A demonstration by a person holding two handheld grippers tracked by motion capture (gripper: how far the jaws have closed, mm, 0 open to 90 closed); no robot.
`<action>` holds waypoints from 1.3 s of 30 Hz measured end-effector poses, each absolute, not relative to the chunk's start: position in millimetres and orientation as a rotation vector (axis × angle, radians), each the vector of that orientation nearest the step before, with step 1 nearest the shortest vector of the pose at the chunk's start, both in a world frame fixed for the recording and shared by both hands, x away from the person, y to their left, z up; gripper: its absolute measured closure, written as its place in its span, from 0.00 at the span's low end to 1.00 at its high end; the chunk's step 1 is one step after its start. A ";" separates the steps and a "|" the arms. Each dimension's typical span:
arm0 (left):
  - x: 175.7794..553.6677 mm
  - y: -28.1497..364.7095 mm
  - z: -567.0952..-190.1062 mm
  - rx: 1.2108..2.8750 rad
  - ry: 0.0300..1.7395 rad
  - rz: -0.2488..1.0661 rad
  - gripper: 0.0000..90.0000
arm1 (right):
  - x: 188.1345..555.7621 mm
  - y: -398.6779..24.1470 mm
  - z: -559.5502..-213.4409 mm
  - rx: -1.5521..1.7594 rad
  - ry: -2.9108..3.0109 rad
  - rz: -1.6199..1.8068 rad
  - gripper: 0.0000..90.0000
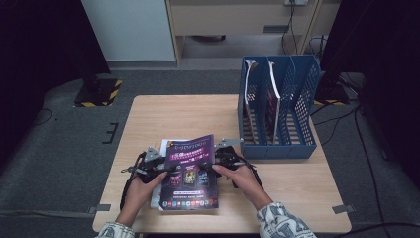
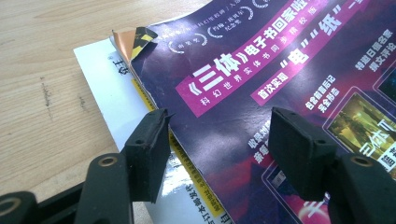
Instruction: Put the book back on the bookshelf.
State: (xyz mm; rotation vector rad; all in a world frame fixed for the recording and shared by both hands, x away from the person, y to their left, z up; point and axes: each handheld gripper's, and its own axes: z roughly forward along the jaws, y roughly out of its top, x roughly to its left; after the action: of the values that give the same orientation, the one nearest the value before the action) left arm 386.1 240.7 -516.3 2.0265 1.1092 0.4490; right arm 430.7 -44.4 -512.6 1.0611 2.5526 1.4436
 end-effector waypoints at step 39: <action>385.1 242.2 -517.5 2.022 1.095 0.462 0.41 | 439.7 5.0 -501.4 1.052 2.652 1.290 0.47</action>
State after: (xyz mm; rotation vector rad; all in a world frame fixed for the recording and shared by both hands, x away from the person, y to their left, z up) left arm 385.1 242.2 -517.5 2.0219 1.0950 0.4622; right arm 439.7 5.0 -501.4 1.0520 2.6520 1.2901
